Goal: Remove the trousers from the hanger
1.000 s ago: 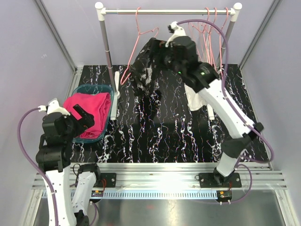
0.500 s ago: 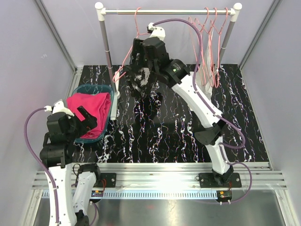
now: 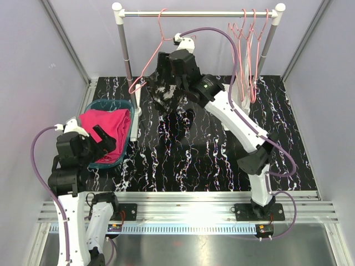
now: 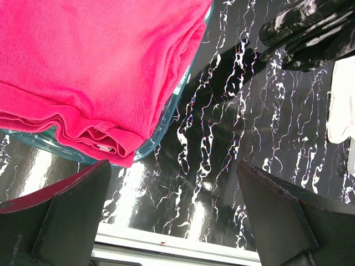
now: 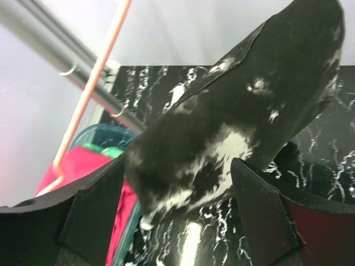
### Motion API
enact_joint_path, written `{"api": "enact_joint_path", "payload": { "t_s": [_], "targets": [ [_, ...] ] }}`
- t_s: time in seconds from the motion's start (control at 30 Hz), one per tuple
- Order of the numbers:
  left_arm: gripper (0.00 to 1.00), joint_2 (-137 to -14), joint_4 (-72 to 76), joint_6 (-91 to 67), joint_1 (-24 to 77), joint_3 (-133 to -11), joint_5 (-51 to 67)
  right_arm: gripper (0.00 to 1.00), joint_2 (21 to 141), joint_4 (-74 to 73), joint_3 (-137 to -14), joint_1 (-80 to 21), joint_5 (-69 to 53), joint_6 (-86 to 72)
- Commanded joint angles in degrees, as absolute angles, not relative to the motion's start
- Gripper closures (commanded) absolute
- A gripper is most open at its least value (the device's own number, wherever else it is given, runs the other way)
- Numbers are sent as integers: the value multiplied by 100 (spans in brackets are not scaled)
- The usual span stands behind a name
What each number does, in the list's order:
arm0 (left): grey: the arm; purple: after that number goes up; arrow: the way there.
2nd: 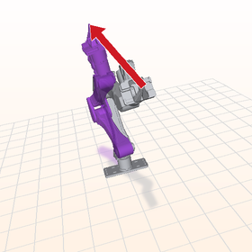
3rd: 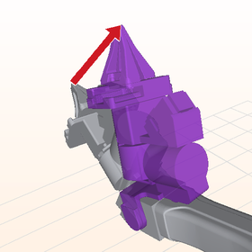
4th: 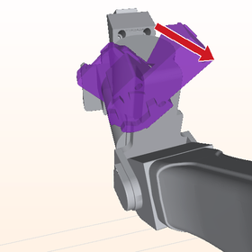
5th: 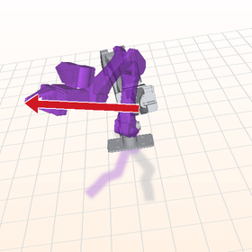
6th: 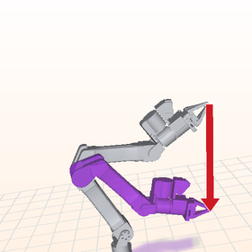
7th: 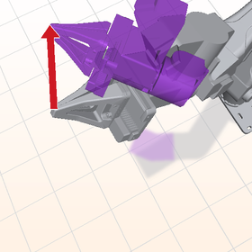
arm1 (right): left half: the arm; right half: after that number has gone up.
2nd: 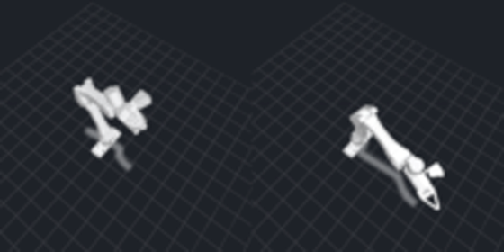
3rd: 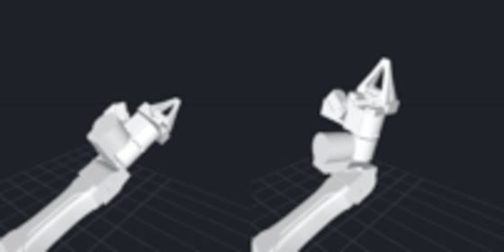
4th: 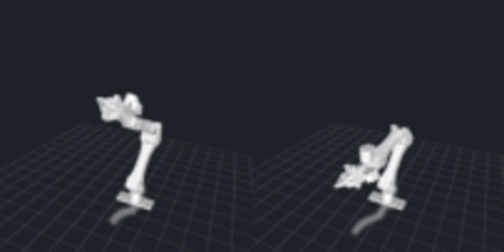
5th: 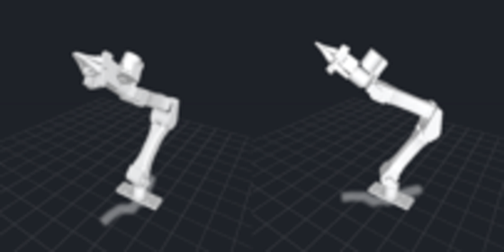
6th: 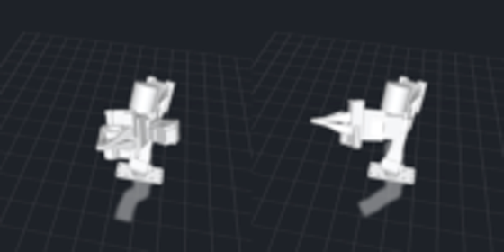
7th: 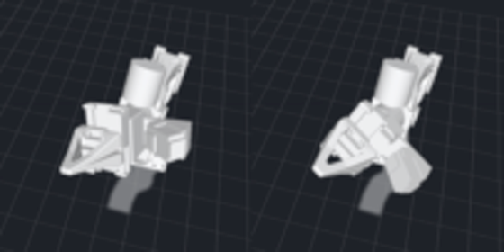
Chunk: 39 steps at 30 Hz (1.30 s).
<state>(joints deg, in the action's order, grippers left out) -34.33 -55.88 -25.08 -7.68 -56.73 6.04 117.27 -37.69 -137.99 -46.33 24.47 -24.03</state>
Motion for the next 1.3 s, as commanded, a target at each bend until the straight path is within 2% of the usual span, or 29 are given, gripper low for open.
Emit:
{"api": "enact_joint_path", "payload": {
  "t_s": [0.0, 0.13, 0.2, 0.33, 0.47, 0.5, 0.53, 0.63, 0.7, 0.87, 1.0, 1.2, 1.23, 1.27],
  "targets": [
    [1, -3472, -5317, -2347, -747, -5678, 791, 15, 10944, -2867, -13335, -4649, 1987, -2654],
    [1, -3463, -5282, -2373, -756, -5660, 852, 14, 10907, -2321, -13166, -4649, 1206, -2926],
    [1, -3463, -5265, -2373, -747, -5643, 896, 14, 11230, -2241, -13515, -4649, 1081, -3032],
    [1, -3437, -5282, -2347, -747, -5625, 941, 10, 12066, -2390, -14474, -4658, 1554, -3015],
    [1, -3366, -5300, -2329, -747, -5607, 958, 12, 12752, -2373, -15230, -4649, 1810, -2761],
    [1, -3358, -5309, -2312, -747, -5607, 958, 14, 12936, -2338, -15414, -4649, 1854, -2734],
    [1, -3357, -5326, -2312, -747, -5599, 967, 22, 13007, -2320, -15477, -4649, 1976, -2707],
    [1, -3340, -5317, -2303, -721, -5590, 984, 33, 13131, -2408, -15557, -4649, 2336, -2646],
    [1, -3340, -5309, -2294, -703, -5590, 984, 44, 13044, -2600, -15478, -4649, 2565, -2532],
    [1, -3401, -5230, -2320, -694, -5581, 1063, 53, 12473, -2742, -14697, -4649, 3085, -2330],
    [1, -3428, -5194, -2338, -694, -5598, 1107, 72, 12069, -2838, -14196, -4597, 3032, -2040],
    [1, -3384, -5238, -2329, -694, -5608, 1099, 74, 11400, -3268, -13562, -4421, 2522, -1864],
    [1, -3375, -5238, -2329, -694, -5599, 1099, 79, 11339, -3365, -13535, -4421, 2470, -1733],
    [1, -3375, -5238, -2329, -694, -5590, 1116, 80, 11286, -3479, -13518, -4395, 2391, -1671]
  ]
}}
